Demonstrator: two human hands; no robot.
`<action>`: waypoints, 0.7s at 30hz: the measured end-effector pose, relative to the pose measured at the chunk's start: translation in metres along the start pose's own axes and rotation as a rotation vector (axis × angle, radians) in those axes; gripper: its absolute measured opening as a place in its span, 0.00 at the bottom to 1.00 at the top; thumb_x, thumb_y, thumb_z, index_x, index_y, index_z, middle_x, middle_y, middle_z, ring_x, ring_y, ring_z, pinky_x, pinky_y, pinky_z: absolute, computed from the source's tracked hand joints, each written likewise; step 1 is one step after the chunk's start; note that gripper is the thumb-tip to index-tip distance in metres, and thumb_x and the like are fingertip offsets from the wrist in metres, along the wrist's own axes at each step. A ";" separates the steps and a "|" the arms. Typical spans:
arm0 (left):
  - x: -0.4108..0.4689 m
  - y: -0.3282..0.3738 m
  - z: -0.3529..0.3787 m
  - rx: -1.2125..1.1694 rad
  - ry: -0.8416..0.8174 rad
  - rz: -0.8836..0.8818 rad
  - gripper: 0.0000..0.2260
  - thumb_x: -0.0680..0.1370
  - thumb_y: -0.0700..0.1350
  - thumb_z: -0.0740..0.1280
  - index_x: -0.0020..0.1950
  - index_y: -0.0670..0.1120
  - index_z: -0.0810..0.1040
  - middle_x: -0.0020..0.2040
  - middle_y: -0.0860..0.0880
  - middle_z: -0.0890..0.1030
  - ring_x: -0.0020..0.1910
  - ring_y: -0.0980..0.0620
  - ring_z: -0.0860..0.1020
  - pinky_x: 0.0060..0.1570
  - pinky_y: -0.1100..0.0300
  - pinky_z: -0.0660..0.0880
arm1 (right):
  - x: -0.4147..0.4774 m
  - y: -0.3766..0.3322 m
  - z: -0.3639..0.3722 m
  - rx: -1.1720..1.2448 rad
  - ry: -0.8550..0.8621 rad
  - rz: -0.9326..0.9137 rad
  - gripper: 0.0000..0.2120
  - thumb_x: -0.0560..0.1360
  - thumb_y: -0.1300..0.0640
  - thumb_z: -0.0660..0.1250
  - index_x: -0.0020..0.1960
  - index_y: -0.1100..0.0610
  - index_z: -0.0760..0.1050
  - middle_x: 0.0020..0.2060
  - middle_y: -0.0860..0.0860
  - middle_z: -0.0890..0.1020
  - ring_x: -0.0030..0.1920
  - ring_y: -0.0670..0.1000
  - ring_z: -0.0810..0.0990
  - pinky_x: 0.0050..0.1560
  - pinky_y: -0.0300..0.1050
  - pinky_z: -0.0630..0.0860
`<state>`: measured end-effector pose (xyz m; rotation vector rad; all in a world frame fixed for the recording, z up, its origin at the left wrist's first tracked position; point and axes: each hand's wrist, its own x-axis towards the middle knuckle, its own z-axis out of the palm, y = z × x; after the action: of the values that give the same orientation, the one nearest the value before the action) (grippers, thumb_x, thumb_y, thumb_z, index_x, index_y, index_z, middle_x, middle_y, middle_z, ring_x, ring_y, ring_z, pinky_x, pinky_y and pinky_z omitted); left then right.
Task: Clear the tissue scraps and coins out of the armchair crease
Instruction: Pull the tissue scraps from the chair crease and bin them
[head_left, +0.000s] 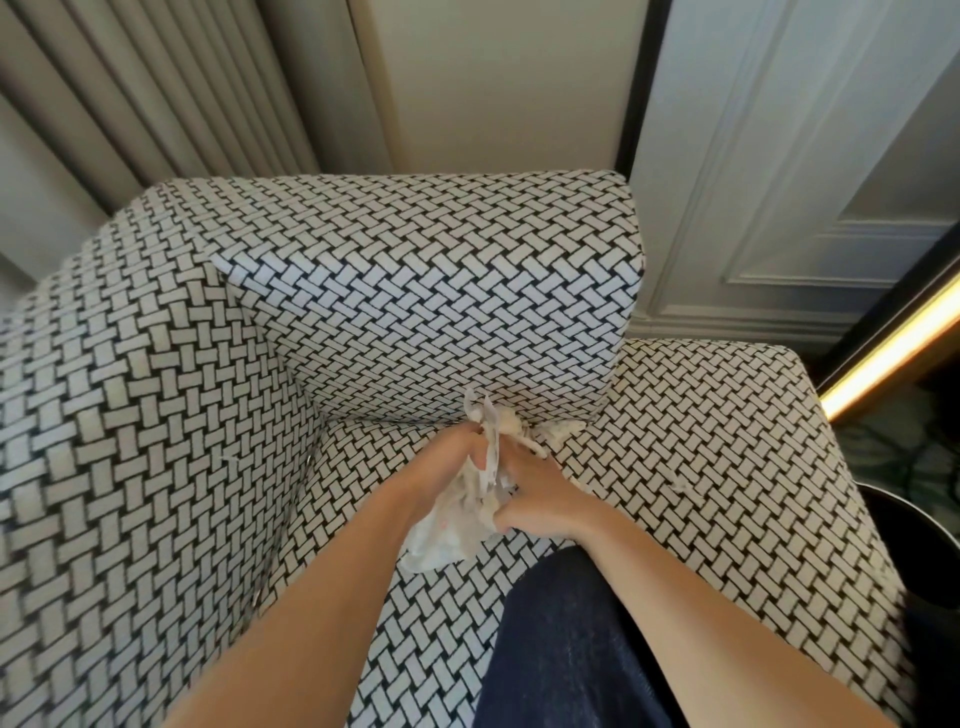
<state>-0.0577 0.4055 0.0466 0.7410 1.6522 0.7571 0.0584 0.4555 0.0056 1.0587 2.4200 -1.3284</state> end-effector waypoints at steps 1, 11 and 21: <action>0.000 -0.002 0.000 -0.001 0.006 0.009 0.11 0.73 0.34 0.57 0.47 0.49 0.70 0.51 0.55 0.69 0.57 0.53 0.64 0.59 0.58 0.59 | 0.000 0.000 0.001 -0.002 -0.004 0.002 0.48 0.67 0.61 0.67 0.78 0.52 0.41 0.77 0.49 0.53 0.76 0.51 0.51 0.75 0.57 0.48; -0.008 -0.025 0.007 0.080 0.047 0.039 0.16 0.59 0.44 0.61 0.45 0.45 0.78 0.52 0.48 0.79 0.57 0.48 0.75 0.55 0.52 0.68 | -0.008 -0.006 0.002 -0.082 0.023 -0.023 0.31 0.67 0.64 0.65 0.69 0.58 0.62 0.57 0.53 0.74 0.55 0.52 0.76 0.55 0.53 0.76; -0.038 -0.032 0.009 0.211 0.022 0.145 0.13 0.72 0.35 0.61 0.51 0.50 0.76 0.52 0.53 0.77 0.54 0.55 0.75 0.54 0.59 0.71 | -0.020 -0.012 0.004 -0.259 0.219 -0.008 0.07 0.74 0.57 0.61 0.48 0.55 0.77 0.40 0.52 0.80 0.41 0.53 0.80 0.42 0.47 0.77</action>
<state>-0.0441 0.3570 0.0409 1.0138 1.7298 0.7000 0.0644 0.4379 0.0207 1.1751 2.6631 -0.9084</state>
